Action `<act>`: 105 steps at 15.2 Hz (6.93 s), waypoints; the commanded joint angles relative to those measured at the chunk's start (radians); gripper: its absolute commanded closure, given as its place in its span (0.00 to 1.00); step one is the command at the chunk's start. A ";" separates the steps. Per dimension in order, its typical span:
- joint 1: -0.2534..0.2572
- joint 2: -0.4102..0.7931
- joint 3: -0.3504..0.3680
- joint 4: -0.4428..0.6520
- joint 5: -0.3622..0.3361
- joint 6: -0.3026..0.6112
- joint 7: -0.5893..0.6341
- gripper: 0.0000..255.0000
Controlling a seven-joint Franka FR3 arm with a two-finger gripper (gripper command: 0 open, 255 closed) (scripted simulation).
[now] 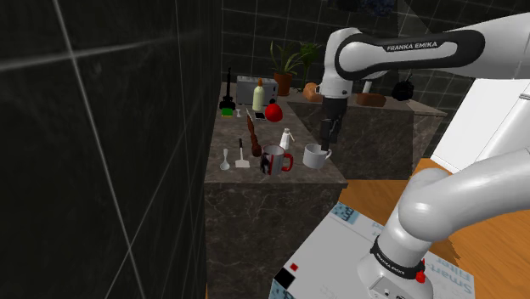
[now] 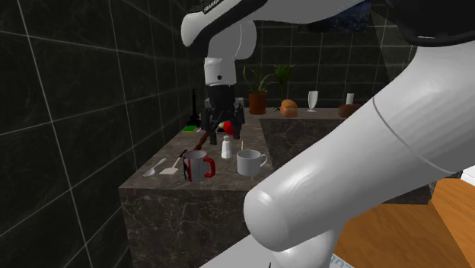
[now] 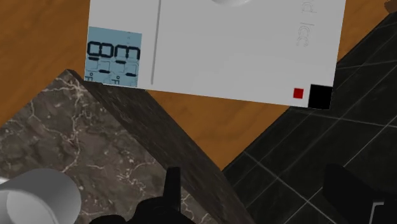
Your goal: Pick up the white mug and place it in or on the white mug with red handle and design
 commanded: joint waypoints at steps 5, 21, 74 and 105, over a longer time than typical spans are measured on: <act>-0.037 0.136 -0.059 -0.020 -0.070 0.196 -0.057 0.00; -0.098 0.548 -0.187 0.073 -0.132 0.606 -0.175 0.00; -0.095 0.404 -0.163 0.303 -0.136 0.235 -0.190 1.00; 0.055 0.558 0.050 0.315 -0.051 0.344 0.146 1.00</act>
